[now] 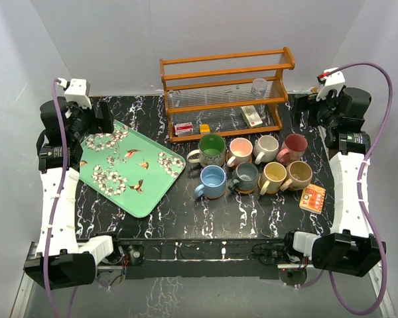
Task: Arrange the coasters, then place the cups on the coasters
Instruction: Reset both arms
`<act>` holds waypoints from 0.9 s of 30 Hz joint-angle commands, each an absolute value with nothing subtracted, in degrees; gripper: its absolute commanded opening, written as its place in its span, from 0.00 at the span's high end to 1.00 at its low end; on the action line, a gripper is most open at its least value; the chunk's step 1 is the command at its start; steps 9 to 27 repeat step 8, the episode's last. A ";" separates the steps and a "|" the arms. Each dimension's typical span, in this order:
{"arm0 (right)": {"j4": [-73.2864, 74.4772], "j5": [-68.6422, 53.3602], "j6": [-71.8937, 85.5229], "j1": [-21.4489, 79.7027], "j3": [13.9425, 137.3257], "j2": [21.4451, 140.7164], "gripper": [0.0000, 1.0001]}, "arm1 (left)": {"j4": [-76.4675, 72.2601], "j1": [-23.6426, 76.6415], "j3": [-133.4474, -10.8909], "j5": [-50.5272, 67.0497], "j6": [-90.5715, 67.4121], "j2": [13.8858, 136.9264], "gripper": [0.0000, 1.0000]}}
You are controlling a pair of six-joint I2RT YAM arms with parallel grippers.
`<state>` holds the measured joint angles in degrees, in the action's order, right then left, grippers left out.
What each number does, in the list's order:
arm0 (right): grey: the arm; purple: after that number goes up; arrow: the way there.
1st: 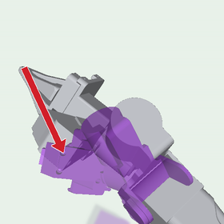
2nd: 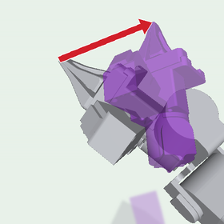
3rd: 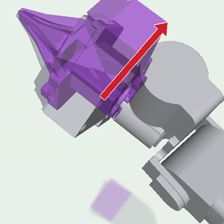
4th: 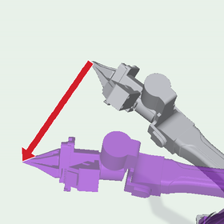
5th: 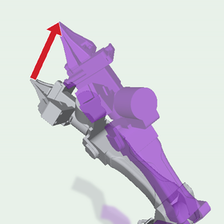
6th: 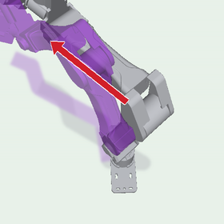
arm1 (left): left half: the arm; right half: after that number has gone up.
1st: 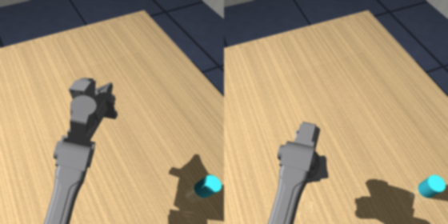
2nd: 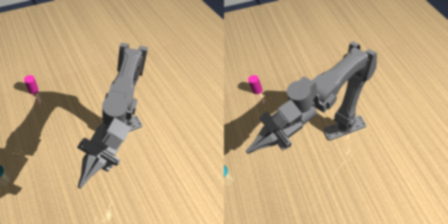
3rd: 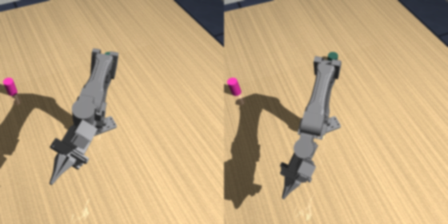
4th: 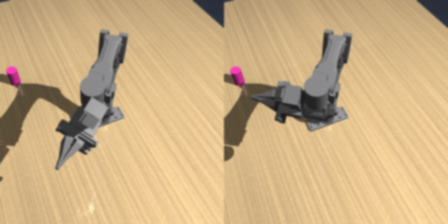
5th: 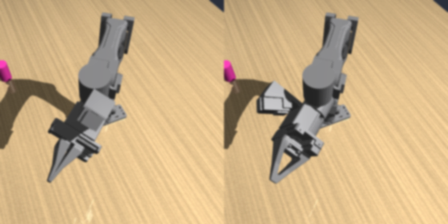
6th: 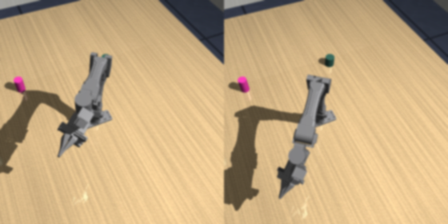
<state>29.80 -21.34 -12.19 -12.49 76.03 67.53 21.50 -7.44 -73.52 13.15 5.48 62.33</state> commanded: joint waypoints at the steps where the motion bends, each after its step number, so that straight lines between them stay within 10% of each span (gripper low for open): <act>1: 28.43 -21.82 -13.27 -12.42 76.30 65.79 0.02 | 21.64 -7.82 -75.45 14.33 5.96 61.36 0.01; 27: 28.39 -22.32 -13.27 -12.39 76.15 65.91 0.02 | 22.11 -7.82 -75.56 13.88 6.88 61.39 0.01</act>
